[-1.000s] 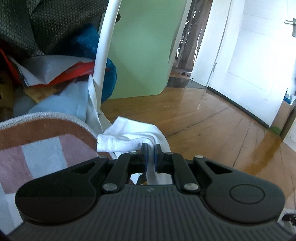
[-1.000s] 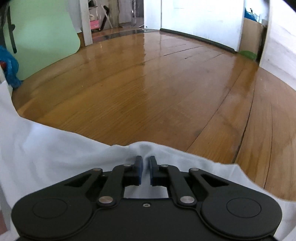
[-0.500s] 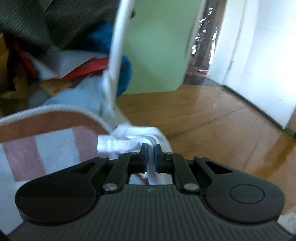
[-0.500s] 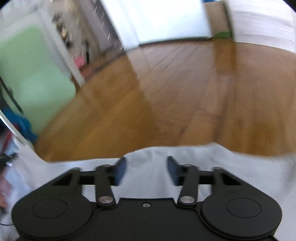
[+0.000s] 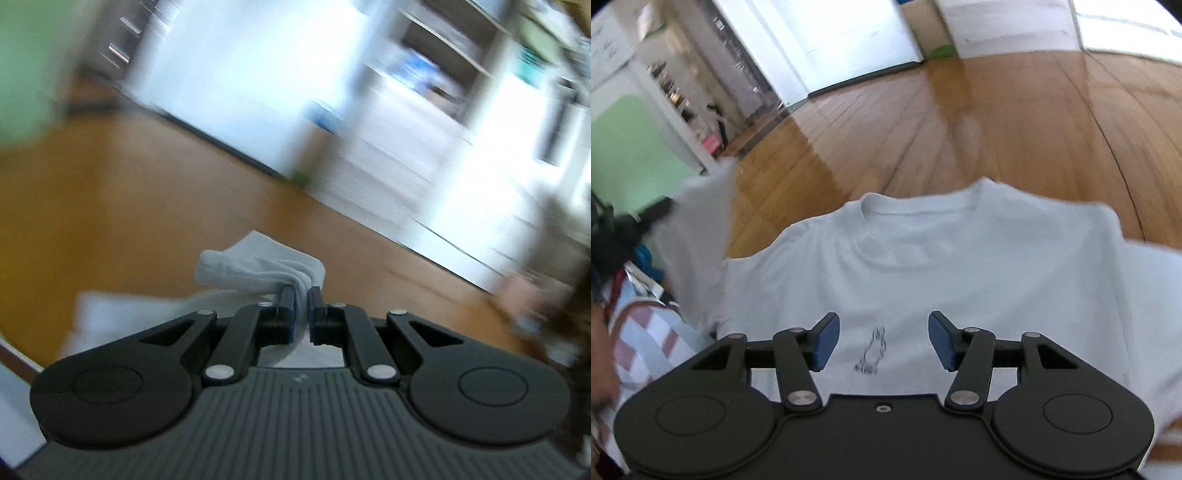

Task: Fold clothes

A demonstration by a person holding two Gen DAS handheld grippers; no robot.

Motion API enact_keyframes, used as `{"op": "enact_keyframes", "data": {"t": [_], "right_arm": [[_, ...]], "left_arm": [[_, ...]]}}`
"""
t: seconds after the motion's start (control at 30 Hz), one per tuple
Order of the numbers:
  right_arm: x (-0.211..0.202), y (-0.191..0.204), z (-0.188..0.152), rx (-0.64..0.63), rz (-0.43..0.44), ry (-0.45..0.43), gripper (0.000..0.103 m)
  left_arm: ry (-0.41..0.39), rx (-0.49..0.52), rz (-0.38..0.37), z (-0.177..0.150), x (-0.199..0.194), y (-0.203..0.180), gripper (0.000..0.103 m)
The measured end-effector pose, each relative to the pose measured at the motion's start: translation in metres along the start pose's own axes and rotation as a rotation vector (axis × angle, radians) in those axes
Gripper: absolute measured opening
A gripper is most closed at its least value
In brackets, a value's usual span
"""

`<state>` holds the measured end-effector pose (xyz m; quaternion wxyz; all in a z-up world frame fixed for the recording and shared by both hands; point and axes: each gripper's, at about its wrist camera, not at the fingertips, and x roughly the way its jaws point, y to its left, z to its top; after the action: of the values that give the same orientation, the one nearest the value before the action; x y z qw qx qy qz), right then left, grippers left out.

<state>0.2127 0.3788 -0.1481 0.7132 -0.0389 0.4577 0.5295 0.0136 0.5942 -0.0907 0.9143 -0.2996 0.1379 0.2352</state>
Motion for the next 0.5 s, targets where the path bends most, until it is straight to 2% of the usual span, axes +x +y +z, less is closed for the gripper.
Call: {"op": "enact_keyframes", "data": {"t": [0.03,0.07,0.17,0.27,0.37,0.43,0.5], "right_arm": [[-0.006,-0.005,-0.003,0.009,-0.002,-0.001,0.059],[-0.012,-0.01,-0.007,0.019,-0.004,-0.002,0.059],[-0.016,-0.02,-0.017,0.044,-0.027,0.011,0.059],[-0.021,-0.026,-0.023,0.072,-0.024,0.022,0.059],[-0.022,-0.026,-0.018,0.05,-0.039,0.016,0.059],[-0.021,-0.027,-0.014,0.031,-0.055,0.007,0.059],[-0.016,-0.03,-0.009,0.043,-0.063,-0.006,0.06]], "left_arm": [[0.086,0.007,-0.052,-0.013,0.013,-0.015,0.035],[0.141,0.008,-0.068,-0.025,0.021,-0.023,0.044],[0.239,0.006,-0.05,-0.052,0.032,-0.032,0.046],[0.237,0.047,0.025,-0.05,0.024,-0.02,0.048],[0.196,0.105,0.158,-0.045,0.009,0.0,0.056],[0.187,0.132,0.262,-0.044,0.002,0.019,0.057],[0.183,0.12,0.335,-0.04,-0.004,0.044,0.057]]}}
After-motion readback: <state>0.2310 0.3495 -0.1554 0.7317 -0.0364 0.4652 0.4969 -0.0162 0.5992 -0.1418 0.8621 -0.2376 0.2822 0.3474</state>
